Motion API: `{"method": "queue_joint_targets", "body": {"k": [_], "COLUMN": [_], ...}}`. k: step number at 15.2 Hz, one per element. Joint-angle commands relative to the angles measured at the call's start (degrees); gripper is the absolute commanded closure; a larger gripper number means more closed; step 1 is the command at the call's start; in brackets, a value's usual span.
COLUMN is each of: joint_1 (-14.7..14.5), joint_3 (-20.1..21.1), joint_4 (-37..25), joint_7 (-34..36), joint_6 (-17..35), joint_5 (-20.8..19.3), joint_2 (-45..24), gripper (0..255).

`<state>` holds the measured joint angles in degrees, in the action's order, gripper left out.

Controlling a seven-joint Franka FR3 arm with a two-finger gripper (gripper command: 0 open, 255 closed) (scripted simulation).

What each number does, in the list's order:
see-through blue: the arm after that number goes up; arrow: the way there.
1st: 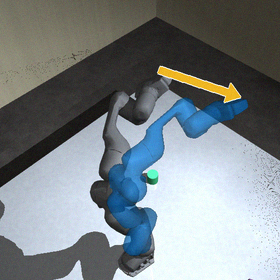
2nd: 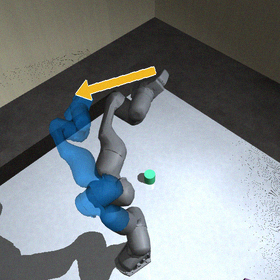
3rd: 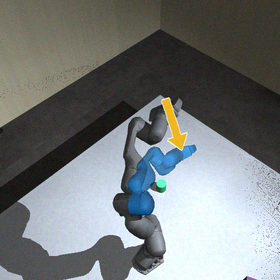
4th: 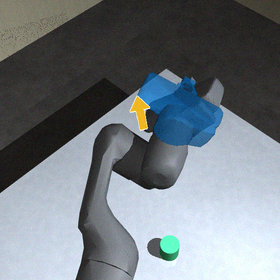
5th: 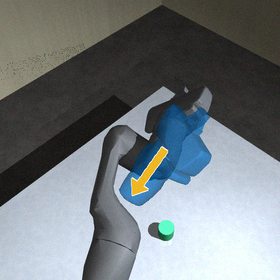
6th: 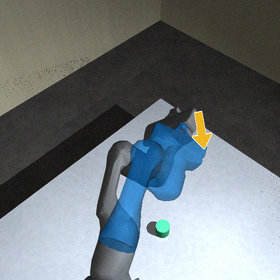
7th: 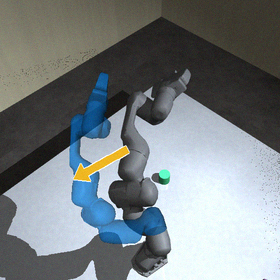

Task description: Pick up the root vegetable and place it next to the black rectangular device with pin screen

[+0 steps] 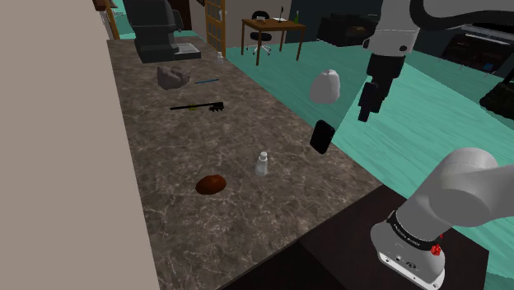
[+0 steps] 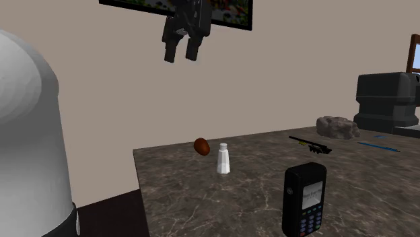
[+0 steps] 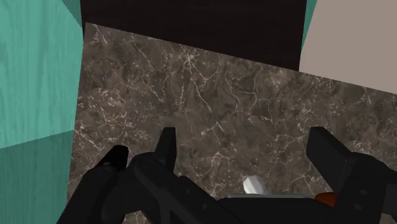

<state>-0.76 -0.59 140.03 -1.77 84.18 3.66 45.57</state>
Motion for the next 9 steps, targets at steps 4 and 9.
{"method": "queue_joint_targets", "body": {"k": [4,9], "joint_1": [-1.99,-4.98], "joint_3": [1.29,3.63], "joint_4": [0.99,1.38], "joint_7": [-2.93,-7.26], "joint_6": [6.59,17.24], "joint_5": [-0.63,-1.88], "joint_2": [-4.19,-12.05], "gripper": [0,0]}}
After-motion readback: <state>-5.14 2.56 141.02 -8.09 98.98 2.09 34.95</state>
